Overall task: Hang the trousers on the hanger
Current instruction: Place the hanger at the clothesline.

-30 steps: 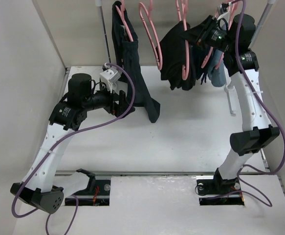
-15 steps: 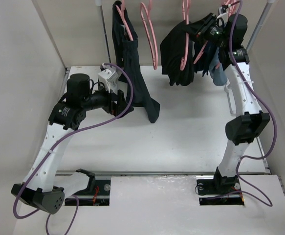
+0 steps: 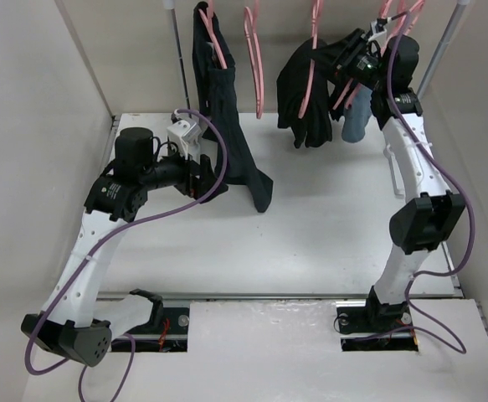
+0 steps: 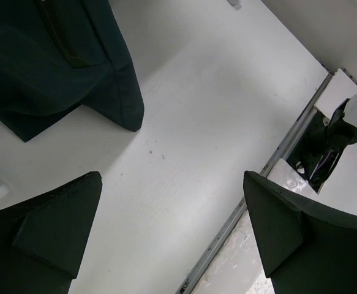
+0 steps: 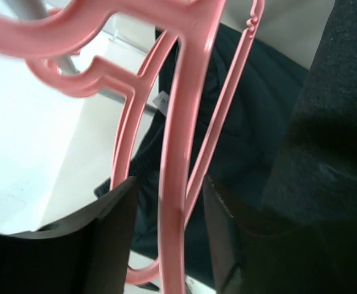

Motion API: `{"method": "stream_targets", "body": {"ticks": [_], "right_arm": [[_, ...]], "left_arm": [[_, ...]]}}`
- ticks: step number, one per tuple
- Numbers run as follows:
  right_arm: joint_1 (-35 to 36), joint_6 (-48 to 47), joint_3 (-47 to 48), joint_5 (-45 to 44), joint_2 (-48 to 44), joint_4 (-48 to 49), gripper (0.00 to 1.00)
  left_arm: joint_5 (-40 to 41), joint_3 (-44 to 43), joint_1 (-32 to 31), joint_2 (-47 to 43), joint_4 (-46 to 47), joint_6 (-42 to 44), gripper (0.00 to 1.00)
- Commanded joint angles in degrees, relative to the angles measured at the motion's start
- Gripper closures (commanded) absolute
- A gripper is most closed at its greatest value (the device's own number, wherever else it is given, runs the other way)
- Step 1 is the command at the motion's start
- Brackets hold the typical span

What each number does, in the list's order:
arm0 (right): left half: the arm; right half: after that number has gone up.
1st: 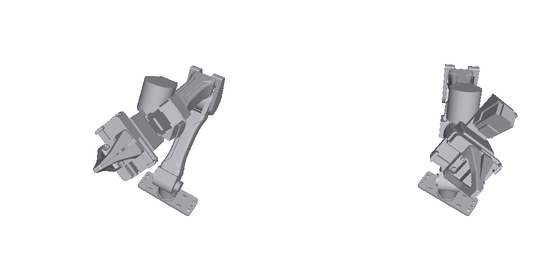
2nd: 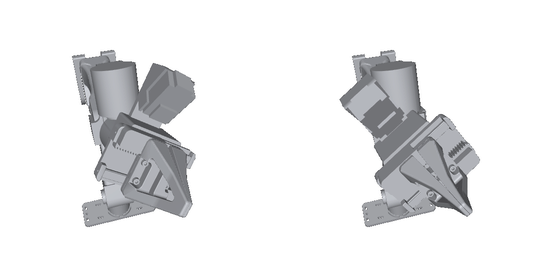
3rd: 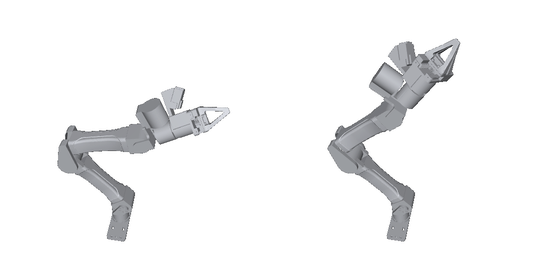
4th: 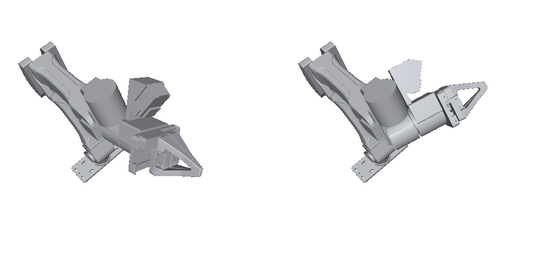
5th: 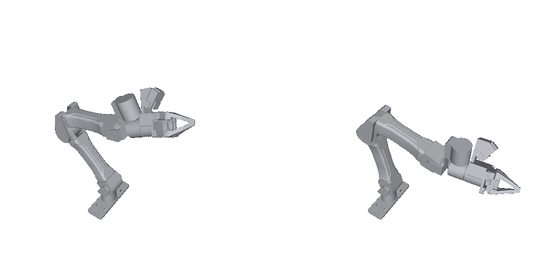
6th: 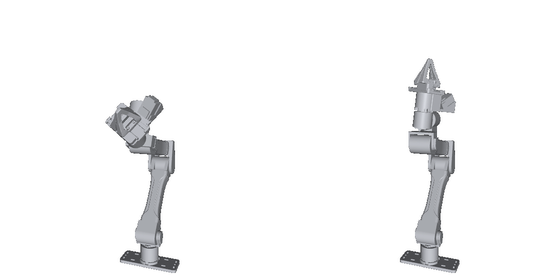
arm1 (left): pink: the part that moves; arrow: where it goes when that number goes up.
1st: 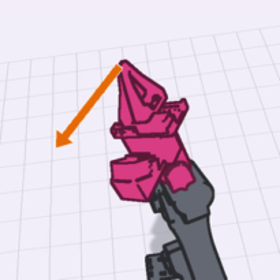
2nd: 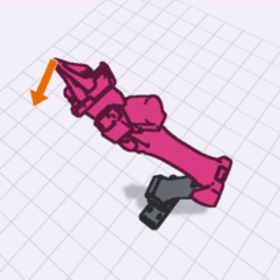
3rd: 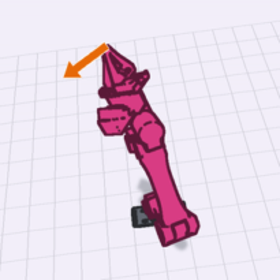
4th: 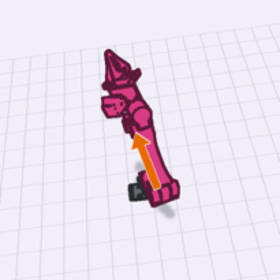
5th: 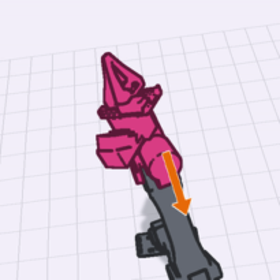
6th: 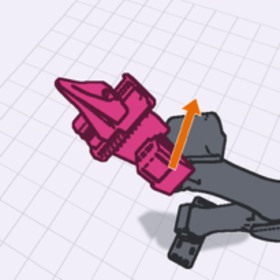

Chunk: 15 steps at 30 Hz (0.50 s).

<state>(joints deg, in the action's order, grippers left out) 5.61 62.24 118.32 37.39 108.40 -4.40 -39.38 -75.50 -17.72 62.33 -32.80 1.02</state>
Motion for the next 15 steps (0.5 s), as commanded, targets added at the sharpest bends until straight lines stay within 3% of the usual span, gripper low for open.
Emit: {"method": "stream_targets", "body": {"ticks": [1,4,6,11,15], "right_arm": [[-0.24,-2.81,-1.94,2.42,-5.39,4.84,0.46],[0.28,-4.93,-5.8,2.43,-8.63,4.84,0.11],[0.89,-6.95,-8.27,2.43,-12.06,4.84,0.0],[2.65,-14.85,-17.22,-0.72,-20.93,-0.41,0.0],[6.6,-25.13,-23.55,-9.86,-29.72,-13.22,0.0]], "left_arm": [[-1.58,0.09,0.49,-2.11,2.03,-0.23,0.0],[-1.06,1.14,1.19,-2.65,2.03,0.3,0.0],[-0.36,1.85,2.33,-3.7,2.03,0.82,0.0],[3.25,3.52,4.35,-4.23,2.03,1.36,0.0],[5.1,3.52,5.76,-4.76,2.03,1.88,0.0]]}}
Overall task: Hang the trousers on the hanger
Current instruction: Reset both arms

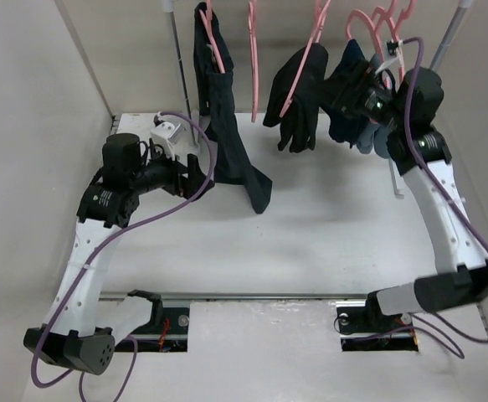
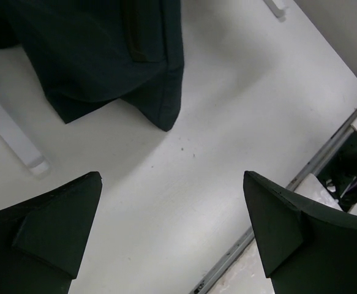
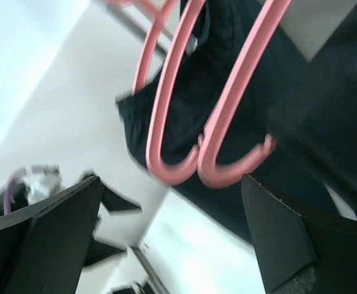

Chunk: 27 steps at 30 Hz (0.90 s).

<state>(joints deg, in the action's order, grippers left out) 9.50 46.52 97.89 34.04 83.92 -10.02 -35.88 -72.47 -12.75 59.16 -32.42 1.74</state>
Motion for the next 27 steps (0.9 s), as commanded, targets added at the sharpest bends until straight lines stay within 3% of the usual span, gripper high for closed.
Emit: {"method": "stream_targets", "body": {"ticks": [1,6,9,13,18,20,23,27], "right_arm": [[3.59,-12.65,-5.05,-8.27,-9.09,-8.86,0.0],[9.65,-19.79,-22.18,-21.43,-22.81,-13.09,0.0],[9.66,-19.8,-38.94,-28.82,-33.87,-17.47,0.0],[7.13,-17.26,-51.18,-38.21,-42.15,-21.61,0.0],[6.06,-5.25,-56.13,-54.58,-58.74,-27.67,0.0],[5.54,2.48,-56.14,-67.96,-62.72,-31.88,0.0],[5.53,12.18,-56.66,-79.27,-68.79,-38.75,0.0],[5.53,12.72,-56.67,-81.58,-72.05,-39.9,0.0]], "left_arm": [[2.38,1.09,1.41,-1.59,1.66,1.16,0.0],[5.9,3.99,4.93,-2.73,3.33,1.69,0.0],[9.14,6.89,6.78,-4.66,4.04,1.16,0.0],[13.37,8.75,8.88,-5.19,4.56,0.64,0.0],[15.05,9.27,9.5,-5.19,5.09,0.11,0.0],[15.05,9.89,10.02,-5.19,5.09,0.11,0.0],[15.05,10.94,10.03,-5.72,5.62,0.11,0.0],[16.19,12.0,10.03,-6.25,6.14,0.11,0.0]]}}
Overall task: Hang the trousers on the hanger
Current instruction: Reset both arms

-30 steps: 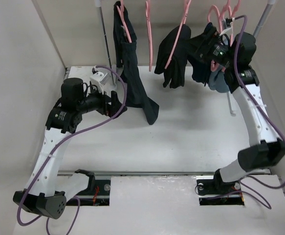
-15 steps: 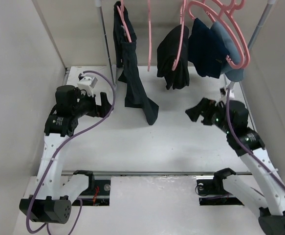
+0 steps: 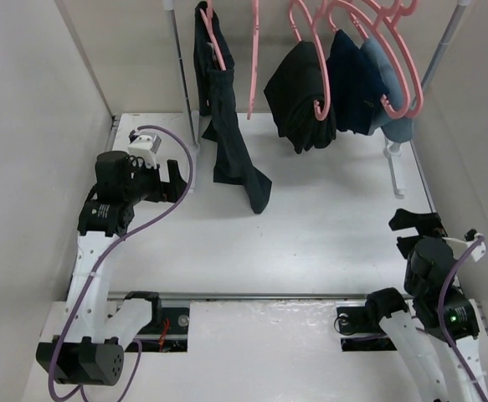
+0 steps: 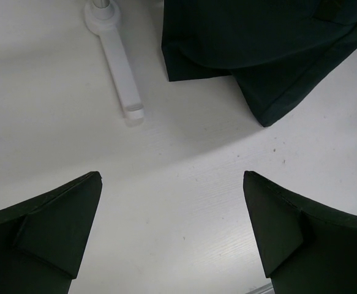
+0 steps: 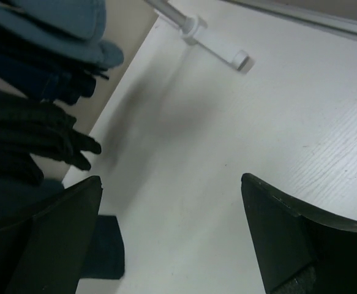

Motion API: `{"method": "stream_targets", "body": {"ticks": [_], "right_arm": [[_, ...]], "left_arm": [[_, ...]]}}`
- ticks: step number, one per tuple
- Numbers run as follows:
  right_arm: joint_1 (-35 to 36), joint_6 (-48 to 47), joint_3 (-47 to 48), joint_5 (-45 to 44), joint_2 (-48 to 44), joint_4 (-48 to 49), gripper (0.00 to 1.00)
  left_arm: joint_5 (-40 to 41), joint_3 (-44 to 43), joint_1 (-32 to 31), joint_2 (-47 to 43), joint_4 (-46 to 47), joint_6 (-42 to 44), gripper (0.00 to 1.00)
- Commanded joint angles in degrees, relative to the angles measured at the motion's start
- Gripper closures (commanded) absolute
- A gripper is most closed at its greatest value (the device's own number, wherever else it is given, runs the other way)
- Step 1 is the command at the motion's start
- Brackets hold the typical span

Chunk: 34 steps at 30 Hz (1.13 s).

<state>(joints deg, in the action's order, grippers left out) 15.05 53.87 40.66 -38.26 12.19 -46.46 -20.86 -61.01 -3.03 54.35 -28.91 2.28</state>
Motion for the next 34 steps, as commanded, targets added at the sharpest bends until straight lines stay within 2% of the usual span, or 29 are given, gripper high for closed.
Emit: {"method": "stream_targets", "body": {"ticks": [1,14,30,34], "right_arm": [[-0.02,5.37,0.56,-9.29,-0.93,-3.46,0.0],[-0.02,6.51,3.54,-11.57,-0.32,-4.52,0.0],[-0.02,1.5,4.07,-11.57,-0.32,-0.65,0.0],[-0.02,1.5,4.6,-11.57,2.14,-0.13,0.0]], "left_arm": [[1.17,1.15,0.3,-1.96,2.63,-0.44,0.0],[1.17,1.69,0.3,-2.49,3.15,-0.97,0.0],[1.17,2.21,0.83,-2.49,3.15,-0.97,0.0],[1.17,2.74,0.83,-2.49,3.15,-0.97,0.0]]}}
